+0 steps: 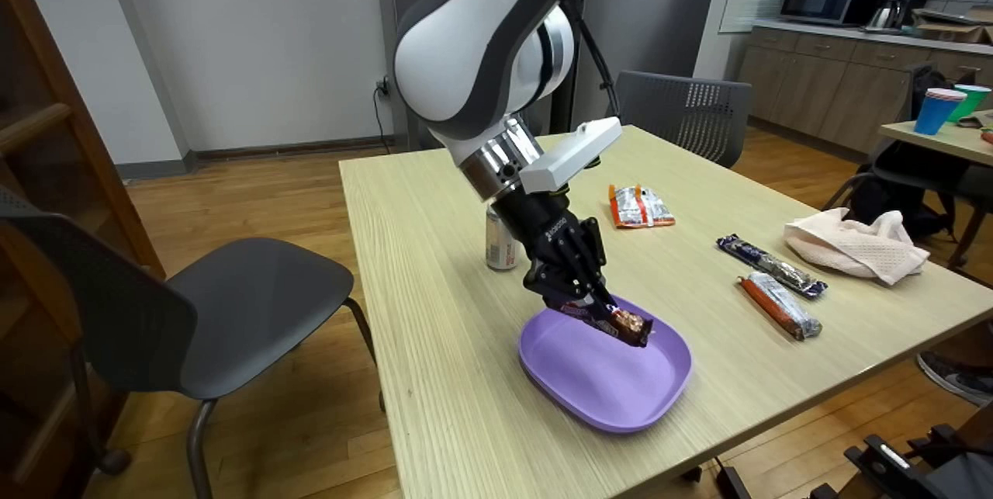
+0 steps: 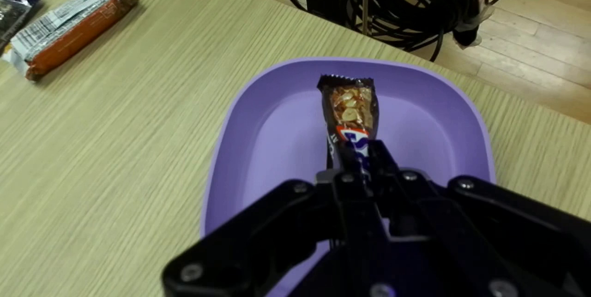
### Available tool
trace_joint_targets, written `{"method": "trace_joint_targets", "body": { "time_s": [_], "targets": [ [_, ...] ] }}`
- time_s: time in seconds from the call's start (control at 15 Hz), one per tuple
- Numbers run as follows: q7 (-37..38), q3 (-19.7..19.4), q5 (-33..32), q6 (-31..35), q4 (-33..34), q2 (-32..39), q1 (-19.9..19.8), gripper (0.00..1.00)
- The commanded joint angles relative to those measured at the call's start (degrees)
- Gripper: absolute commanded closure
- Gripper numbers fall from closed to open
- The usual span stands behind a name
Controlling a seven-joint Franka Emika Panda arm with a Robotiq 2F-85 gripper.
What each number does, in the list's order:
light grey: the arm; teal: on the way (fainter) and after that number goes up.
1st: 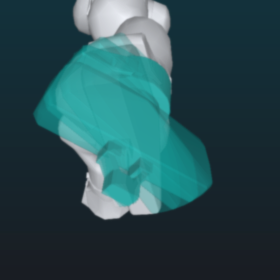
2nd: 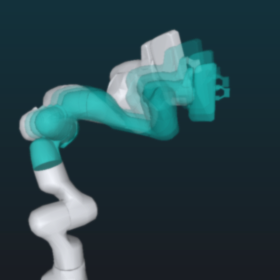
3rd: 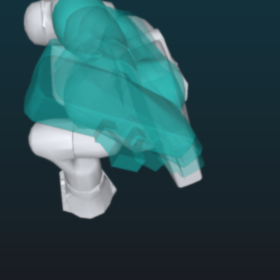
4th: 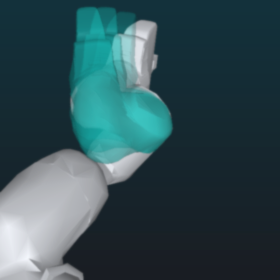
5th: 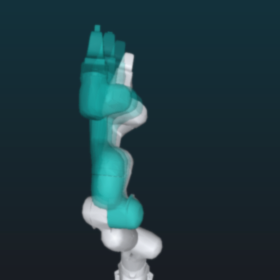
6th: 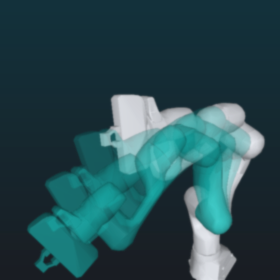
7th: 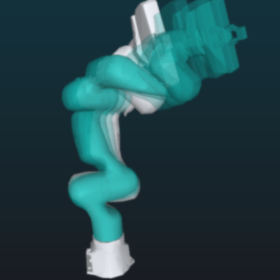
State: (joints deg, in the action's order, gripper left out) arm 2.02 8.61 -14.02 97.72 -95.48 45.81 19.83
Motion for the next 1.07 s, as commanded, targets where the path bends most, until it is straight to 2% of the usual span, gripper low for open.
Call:
{"method": "trace_joint_targets", "body": {
  "time_s": [0.0,1.0],
  "targets": [
    [2.4,0.8,1.6,-0.8,-3.1,-2.5,0.5,0.97],
    [2.6,1.1,4.2,-2.5,-0.9,1.5,1.4,0.97]
  ]
}}
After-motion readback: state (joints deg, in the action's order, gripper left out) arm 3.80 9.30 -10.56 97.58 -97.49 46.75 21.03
